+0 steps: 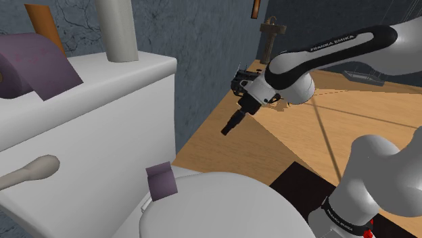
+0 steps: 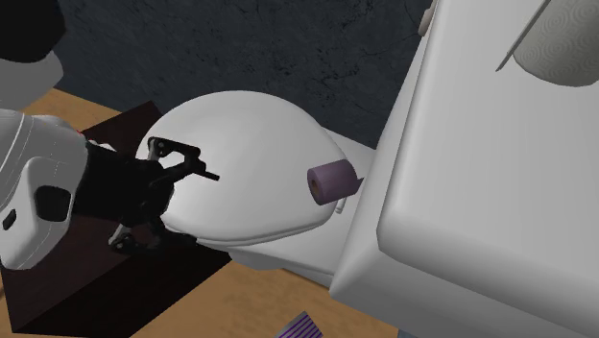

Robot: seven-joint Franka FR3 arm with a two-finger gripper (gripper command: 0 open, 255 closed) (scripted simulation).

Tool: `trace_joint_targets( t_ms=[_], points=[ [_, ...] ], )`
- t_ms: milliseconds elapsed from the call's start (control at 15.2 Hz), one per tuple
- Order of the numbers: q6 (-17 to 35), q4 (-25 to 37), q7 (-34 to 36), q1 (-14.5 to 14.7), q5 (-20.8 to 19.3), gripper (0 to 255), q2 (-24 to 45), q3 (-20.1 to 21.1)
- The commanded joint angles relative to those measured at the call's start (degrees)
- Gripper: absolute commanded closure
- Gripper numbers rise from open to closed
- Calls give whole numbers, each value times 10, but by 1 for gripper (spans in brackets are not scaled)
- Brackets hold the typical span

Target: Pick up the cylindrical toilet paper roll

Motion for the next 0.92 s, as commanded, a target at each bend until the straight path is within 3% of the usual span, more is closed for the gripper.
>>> trace_joint_targets(
  t_ms=[0,198,396,594,858],
  points=[
    [31,9,-82,52,76,0,38,-27],
    [46,41,-216,122,203,0,102,-66],
    [27,82,-346,168,327,0,167,-90],
    [-13,125,-453,188,427,0,231,-93],
    [-76,181,-559,200,523,0,309,-86]
  ],
)
